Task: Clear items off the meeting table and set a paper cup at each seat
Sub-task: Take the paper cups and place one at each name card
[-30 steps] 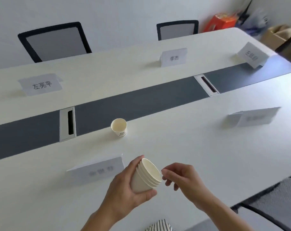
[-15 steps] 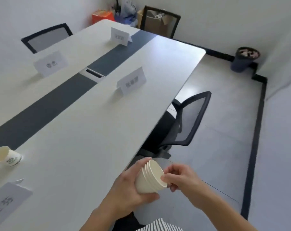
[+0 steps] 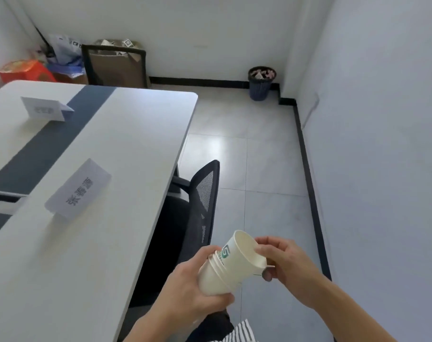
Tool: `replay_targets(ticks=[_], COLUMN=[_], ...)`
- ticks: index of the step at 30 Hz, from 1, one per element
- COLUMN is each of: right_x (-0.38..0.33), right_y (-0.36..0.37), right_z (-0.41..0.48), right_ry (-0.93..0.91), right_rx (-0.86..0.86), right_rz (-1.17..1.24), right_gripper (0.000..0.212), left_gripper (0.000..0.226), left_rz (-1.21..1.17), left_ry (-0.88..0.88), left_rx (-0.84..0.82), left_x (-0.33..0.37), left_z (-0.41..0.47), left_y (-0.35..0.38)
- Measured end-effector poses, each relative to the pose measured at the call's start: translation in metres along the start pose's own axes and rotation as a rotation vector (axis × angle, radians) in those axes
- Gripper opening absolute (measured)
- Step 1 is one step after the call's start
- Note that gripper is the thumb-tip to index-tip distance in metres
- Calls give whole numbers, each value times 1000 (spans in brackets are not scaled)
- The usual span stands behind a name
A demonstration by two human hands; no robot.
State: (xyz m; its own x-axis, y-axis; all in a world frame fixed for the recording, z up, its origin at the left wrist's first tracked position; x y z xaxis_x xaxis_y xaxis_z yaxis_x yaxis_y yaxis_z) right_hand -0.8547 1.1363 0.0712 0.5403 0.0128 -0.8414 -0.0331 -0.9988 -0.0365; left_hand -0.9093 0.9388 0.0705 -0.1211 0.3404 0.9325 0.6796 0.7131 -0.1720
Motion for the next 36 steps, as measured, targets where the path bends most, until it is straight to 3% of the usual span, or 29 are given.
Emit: replay_targets(ticks=[4,9,12,15,21,25,36], right_x=[-47,-69,-68,-73,-109,-150,-269], right_y=[-43,-95,-144,-206,-312,-352,-323], right_z=[24,60,85,115,197,264,455], right_ry=[-109,-134,-137,-155,-143,-143,-231], right_rx=[14,333,507,570,549,408,26], right_rz=[-17,32,189,273,37,-139,-362], right_gripper=[62,64,69,71,65,61,57], left_gripper=[70,73,78,79,76,79,84], left_rz=[3,63,68,1,-148,-230,-396], left_ry=[34,56,27,-4,-19,-16,-72], left_rx=[-19,-114,-93,-14,258,415,827], left_x=[42,74,82,90,116,134,113], left_z=[78,164,209,257,353,400,453], left_y=[-6,6,8,1,-20,-31,-118])
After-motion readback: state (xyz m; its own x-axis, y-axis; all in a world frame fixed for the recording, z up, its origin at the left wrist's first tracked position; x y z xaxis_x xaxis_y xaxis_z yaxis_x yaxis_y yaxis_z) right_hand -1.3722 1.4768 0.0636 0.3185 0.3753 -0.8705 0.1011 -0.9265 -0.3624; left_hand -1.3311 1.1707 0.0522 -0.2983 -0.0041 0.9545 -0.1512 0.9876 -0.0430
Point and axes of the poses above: each hand's wrist, its own z-axis towards the middle knuckle, its own y-axis out of the palm, x = y × z, the point moved 4 cm from there along z, towards the middle knuckle, and after that the axes turned 15 degrees about -z, right-handed, at the moved point
